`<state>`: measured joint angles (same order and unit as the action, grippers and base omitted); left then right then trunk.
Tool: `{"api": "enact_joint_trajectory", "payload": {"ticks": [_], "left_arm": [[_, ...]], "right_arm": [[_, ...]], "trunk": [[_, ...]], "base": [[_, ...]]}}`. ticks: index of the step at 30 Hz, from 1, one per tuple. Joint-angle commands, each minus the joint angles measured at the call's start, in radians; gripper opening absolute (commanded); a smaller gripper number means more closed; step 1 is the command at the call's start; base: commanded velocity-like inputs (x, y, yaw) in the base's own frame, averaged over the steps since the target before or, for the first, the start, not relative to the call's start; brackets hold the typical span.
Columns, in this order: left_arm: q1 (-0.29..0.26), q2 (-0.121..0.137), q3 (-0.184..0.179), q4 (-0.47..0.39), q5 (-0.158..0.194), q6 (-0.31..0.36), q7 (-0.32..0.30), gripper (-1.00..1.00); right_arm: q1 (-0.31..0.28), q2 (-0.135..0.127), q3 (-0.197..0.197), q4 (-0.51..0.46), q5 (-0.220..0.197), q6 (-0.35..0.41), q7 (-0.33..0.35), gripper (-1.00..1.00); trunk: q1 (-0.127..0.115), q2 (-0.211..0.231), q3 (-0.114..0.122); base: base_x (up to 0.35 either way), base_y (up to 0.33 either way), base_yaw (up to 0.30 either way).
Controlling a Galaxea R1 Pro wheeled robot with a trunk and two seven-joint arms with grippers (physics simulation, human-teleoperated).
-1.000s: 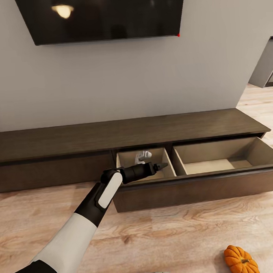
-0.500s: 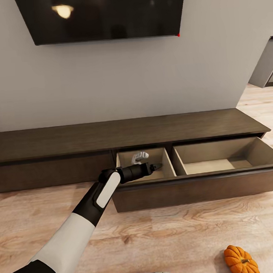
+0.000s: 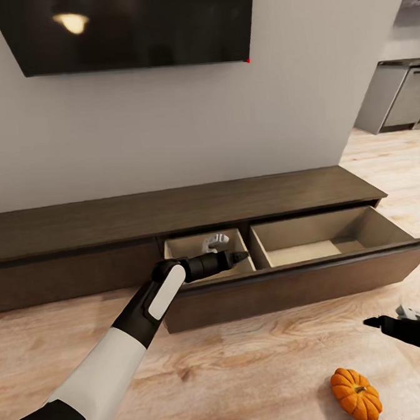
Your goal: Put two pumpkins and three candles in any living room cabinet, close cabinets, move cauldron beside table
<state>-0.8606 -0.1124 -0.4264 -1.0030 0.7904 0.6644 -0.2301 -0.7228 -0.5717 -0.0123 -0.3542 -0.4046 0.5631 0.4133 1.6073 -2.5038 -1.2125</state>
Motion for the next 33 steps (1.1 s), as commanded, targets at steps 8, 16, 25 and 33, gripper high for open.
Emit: {"api": "enact_joint_trajectory", "payload": {"ticks": [8, 16, 25, 33], "left_arm": [[0.000, 0.000, -0.002, 0.001, 0.000, 0.000, 0.000, 1.00], [0.000, 0.000, -0.001, 0.001, 0.000, 0.000, 0.000, 1.00], [0.000, 0.000, -0.001, 0.001, 0.000, 0.001, 0.000, 1.00], [0.000, 0.000, 0.000, 0.003, 0.001, 0.007, 0.000, 1.00]], "right_arm": [[0.000, 0.009, -0.001, 0.003, -0.001, -0.001, -0.002, 1.00], [0.004, 0.010, -0.002, 0.010, -0.004, -0.003, -0.001, 1.00], [0.006, 0.019, 0.000, 0.012, -0.004, -0.006, -0.002, 1.00], [0.006, 0.042, 0.000, 0.012, -0.002, -0.007, -0.002, 1.00]], "trunk": [[0.000, 0.000, 0.009], [0.000, 0.000, 0.017], [0.000, 0.000, 0.027], [0.000, 0.000, 0.036]], "base": [[0.000, 0.000, -0.236], [0.000, 0.000, -0.236], [0.000, 0.000, -0.236], [0.000, 0.000, -0.236]]}}
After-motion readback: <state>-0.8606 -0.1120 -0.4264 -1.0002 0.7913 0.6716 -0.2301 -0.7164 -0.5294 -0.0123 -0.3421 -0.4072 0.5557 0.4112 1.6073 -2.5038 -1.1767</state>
